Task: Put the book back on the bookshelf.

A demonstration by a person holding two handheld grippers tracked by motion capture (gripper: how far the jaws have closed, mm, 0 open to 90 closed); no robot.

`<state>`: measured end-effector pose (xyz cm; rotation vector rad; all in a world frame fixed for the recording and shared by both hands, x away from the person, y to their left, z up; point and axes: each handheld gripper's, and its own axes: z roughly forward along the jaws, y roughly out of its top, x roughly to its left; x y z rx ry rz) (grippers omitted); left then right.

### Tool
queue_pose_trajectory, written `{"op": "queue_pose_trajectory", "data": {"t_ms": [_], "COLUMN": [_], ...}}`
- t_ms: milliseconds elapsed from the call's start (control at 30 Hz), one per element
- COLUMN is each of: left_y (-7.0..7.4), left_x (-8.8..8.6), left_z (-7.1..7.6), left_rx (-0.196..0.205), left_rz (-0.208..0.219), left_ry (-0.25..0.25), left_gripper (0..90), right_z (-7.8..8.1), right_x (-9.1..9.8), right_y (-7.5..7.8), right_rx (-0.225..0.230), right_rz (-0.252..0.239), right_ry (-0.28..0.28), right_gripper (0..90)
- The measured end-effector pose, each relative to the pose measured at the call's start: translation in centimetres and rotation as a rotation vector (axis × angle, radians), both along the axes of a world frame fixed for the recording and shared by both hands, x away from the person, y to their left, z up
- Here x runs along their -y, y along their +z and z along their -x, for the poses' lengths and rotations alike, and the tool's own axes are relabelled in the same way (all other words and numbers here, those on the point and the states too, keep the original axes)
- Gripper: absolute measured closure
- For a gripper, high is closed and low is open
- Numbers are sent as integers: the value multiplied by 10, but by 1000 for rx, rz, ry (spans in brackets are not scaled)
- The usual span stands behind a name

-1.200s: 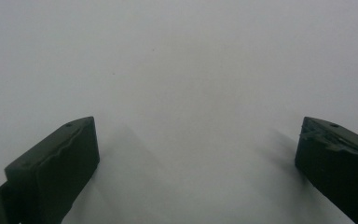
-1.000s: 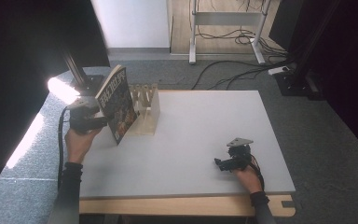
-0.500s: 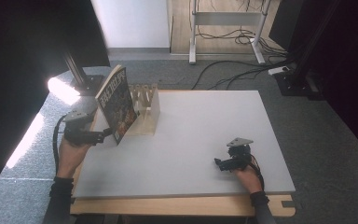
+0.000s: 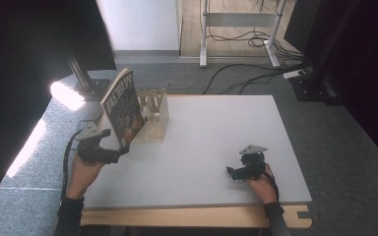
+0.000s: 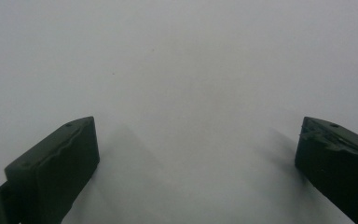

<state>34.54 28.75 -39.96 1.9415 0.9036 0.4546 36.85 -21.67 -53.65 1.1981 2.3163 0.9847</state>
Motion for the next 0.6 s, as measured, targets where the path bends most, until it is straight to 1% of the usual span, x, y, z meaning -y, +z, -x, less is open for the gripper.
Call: {"op": "queue_pose_trajectory", "data": {"t_ms": [33, 100, 167, 233, 267, 333, 367, 433, 567, 600], "left_y": [-3, -5, -11, -15, -15, -20, -20, -25, -35, -39], "left_x": [5, 9, 18, 23, 23, 32, 32, 39, 51, 56], "left_z": [-1, -1, -3, -4, -4, -5, -5, -6, -6, -6], "left_rx": [-3, -8, -17, -21, -21, -25, -25, -33, -45, -52], "left_rz": [0, 3, 2, 2, 2, 0, 0, -1, -17, -25], "left_ry": [-10, -18, -39, -51, -51, -67, -67, -83, -112, -124], "left_gripper": [0, 0, 0, 0, 0, 0, 0, 0, 0, 0], "right_z": [0, 0, 0, 0, 0, 0, 0, 0, 0, 0], "right_x": [0, 0, 0, 0, 0, 0, 0, 0, 0, 0], "right_y": [0, 0, 0, 0, 0, 0, 0, 0, 0, 0], "right_rx": [0, 0, 0, 0, 0, 0, 0, 0, 0, 0], "right_rz": [0, 0, 0, 0, 0, 0, 0, 0, 0, 0], "right_ry": [0, 0, 0, 0, 0, 0, 0, 0, 0, 0], "right_gripper": [0, 0, 0, 0, 0, 0, 0, 0, 0, 0]}}
